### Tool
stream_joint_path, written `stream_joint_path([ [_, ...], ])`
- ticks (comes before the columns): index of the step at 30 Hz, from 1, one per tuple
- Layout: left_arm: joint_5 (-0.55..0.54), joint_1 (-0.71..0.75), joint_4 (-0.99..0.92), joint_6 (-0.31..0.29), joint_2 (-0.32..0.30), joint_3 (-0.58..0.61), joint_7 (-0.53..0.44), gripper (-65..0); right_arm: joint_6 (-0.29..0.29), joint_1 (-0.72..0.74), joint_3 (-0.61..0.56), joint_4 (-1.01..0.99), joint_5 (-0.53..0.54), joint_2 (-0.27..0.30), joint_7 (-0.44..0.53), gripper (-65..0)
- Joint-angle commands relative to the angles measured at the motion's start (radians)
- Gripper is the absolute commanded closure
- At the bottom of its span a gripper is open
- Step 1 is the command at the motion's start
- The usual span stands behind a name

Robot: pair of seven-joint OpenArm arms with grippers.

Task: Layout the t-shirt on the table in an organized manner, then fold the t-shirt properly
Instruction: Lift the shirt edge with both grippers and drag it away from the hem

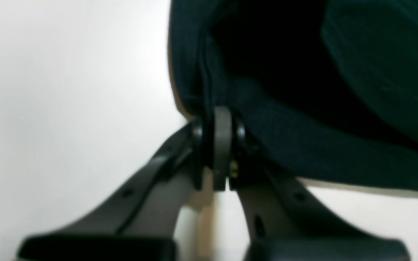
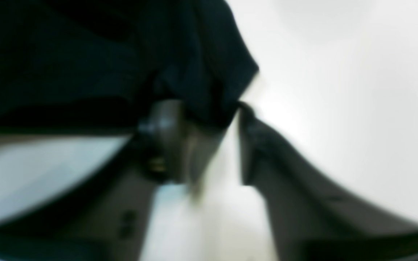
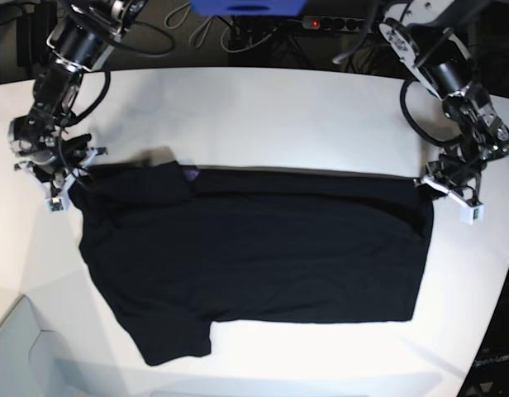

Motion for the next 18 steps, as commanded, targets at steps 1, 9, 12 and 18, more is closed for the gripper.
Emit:
stream_joint_path([
  [1,0.016,-0.006,0.012,0.002,-0.016,-0.001,0.015,-0.4,0.003,0.016,0.0,0.006,0.001,0.013,0.012,-6.5],
  [9,0.016,0.063,0.138,0.002,-0.009,-0.001,0.027,-0.4,0.003,-0.053,0.0,0.081,-0.001,0.038,0.005,0.0],
  [12,0.016,0.101,0.26,0.002,-0.005,0.003,0.065,-0.4,0.003,-0.072,0.0,0.147,-0.001,0.048,0.0,0.0],
  [18,-0.001,0.099,0.468,0.002,-0.013,-0.001,0.262,-0.4,0.003,-0.072,-0.001,0.244,-0.005,0.073,0.0,0.0],
])
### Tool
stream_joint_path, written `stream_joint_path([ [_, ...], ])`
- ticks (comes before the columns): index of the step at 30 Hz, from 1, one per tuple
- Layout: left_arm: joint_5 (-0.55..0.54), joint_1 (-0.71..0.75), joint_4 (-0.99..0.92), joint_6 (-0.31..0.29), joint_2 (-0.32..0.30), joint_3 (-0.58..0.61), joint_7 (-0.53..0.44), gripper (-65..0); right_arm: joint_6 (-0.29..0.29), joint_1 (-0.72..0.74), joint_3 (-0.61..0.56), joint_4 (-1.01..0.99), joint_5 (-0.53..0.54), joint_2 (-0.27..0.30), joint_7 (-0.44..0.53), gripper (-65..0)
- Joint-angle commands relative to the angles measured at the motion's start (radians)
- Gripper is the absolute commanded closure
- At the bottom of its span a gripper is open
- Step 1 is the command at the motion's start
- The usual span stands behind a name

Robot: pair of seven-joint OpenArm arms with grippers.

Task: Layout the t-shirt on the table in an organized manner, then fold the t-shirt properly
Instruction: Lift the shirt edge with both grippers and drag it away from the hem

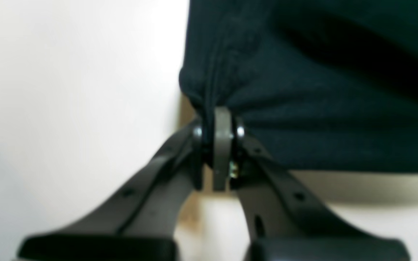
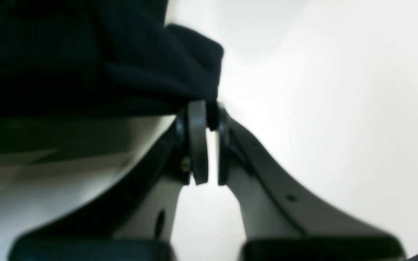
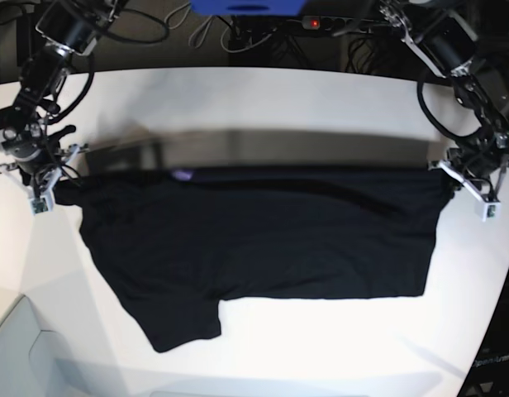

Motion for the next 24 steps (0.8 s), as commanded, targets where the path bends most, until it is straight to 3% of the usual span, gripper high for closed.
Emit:
stream_joint_path([
  [1,-0.001,-0.011,0.052,0.012,-0.024,-0.007,0.001,-0.4,-0.02,0.011,0.01,0.03,-0.028,0.028,0.005,0.0],
  [5,-0.079,-0.025,0.133,0.012,-0.025,0.001,0.053,-0.4,-0.02,0.056,-0.015,0.04,-0.028,0.033,0.005,0.0],
  [10,-0.079,-0.084,0.143,0.012,-0.024,-0.004,0.099,-0.4,-0.02,0.087,-0.052,0.04,-0.028,0.065,-0.012,0.0],
  [17,-0.079,-0.084,0.141,0.012,-0.025,0.001,0.103,-0.4,-0.02,0.168,-0.049,0.027,-0.028,0.069,-0.084,0.0],
  [24,-0.079,-0.063,0.143,0.012,-0.025,-0.007,0.104,-0.4,-0.02,0.128,-0.047,0.027,-0.028,0.063,-0.104,0.0],
])
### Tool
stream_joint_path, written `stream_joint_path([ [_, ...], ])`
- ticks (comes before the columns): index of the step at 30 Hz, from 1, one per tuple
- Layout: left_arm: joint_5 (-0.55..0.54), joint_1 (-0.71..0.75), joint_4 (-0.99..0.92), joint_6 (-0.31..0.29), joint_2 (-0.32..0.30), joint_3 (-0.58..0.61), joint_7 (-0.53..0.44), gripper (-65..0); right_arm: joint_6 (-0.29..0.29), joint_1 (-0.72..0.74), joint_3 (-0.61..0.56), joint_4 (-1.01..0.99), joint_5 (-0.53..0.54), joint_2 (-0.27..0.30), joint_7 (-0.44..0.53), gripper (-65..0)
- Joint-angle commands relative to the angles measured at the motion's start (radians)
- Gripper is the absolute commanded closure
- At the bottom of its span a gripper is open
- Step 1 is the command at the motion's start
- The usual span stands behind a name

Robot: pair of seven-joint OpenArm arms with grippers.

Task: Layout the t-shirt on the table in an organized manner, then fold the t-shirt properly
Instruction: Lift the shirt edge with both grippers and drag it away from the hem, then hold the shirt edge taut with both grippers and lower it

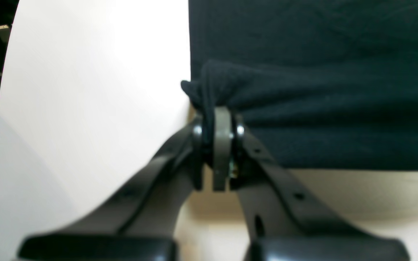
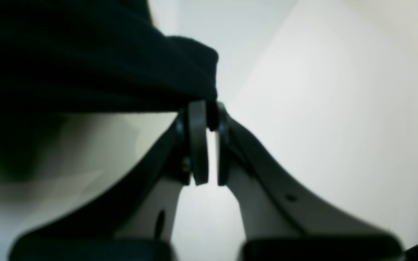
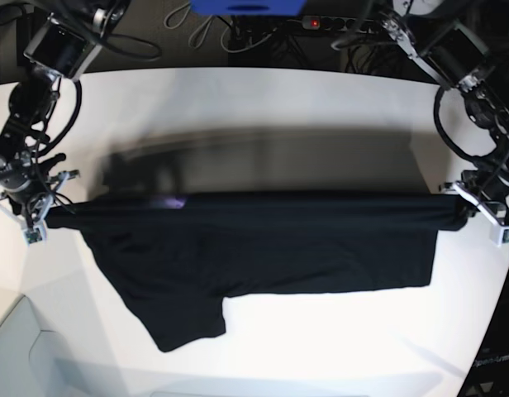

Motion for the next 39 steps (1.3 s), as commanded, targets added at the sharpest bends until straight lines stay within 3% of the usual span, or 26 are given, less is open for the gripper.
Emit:
stream_joint_path([
  [1,0.011,0.007,0.022,0.009,-0.023,-0.007,-0.022,-0.4,-0.02,0.006,0.009,0.025,-0.024,0.021,0.017,0.0],
  [20,0.014,0.221,0.019,0.009,-0.043,-0.008,-0.026,-0.4,-0.02,-0.341,0.01,0.182,-0.019,-0.035,0.02,0.0],
  [31,0.007,0.342,0.019,0.009,-0.041,-0.008,-0.028,-0.4,-0.02,-0.393,0.104,0.18,-0.019,-0.056,0.02,0.0],
  [39,0.006,0.376,0.02,0.009,-0.041,-0.008,-0.028,-0.4,-0.02,-0.428,0.104,0.184,-0.019,-0.082,0.02,0.0],
])
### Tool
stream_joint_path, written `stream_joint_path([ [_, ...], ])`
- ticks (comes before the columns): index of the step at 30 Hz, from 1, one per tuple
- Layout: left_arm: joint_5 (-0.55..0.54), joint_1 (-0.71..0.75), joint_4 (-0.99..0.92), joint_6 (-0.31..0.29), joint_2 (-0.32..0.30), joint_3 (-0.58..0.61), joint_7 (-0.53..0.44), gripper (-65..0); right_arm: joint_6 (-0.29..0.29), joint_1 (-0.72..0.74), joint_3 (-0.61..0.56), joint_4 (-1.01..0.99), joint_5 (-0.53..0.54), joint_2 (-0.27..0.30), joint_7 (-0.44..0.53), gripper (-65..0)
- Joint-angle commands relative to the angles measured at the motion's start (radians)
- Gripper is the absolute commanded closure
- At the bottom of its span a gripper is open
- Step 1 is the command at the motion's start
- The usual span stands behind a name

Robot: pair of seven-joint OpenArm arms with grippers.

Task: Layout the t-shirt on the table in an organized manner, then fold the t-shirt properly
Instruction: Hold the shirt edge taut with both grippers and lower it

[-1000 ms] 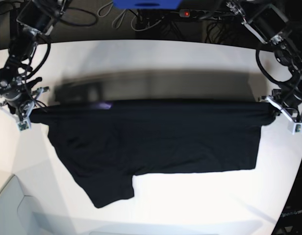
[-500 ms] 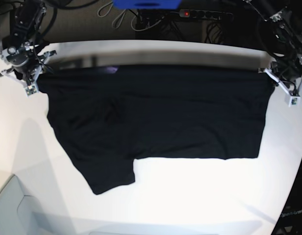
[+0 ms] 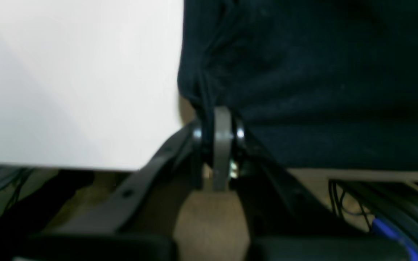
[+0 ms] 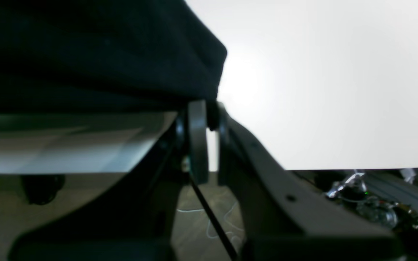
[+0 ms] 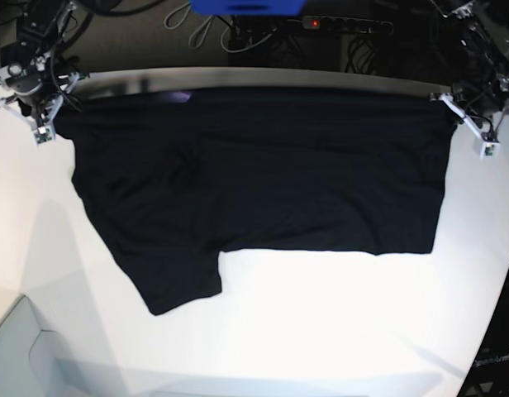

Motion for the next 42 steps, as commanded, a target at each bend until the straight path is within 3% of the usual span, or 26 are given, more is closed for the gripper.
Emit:
stream_joint_path([
  [1,0.02,0.001,0.017,0.006,-0.022,-0.009,-0.009,-0.4,-0.02,-0.006,0.011,0.02,-0.027,0.015,0.0,0.0],
  [42,0.02,0.027,0.015,0.006,-0.02,-0.009,-0.009,-0.4,-0.02,-0.004,0.009,0.02,-0.027,0.011,0.0,0.0],
])
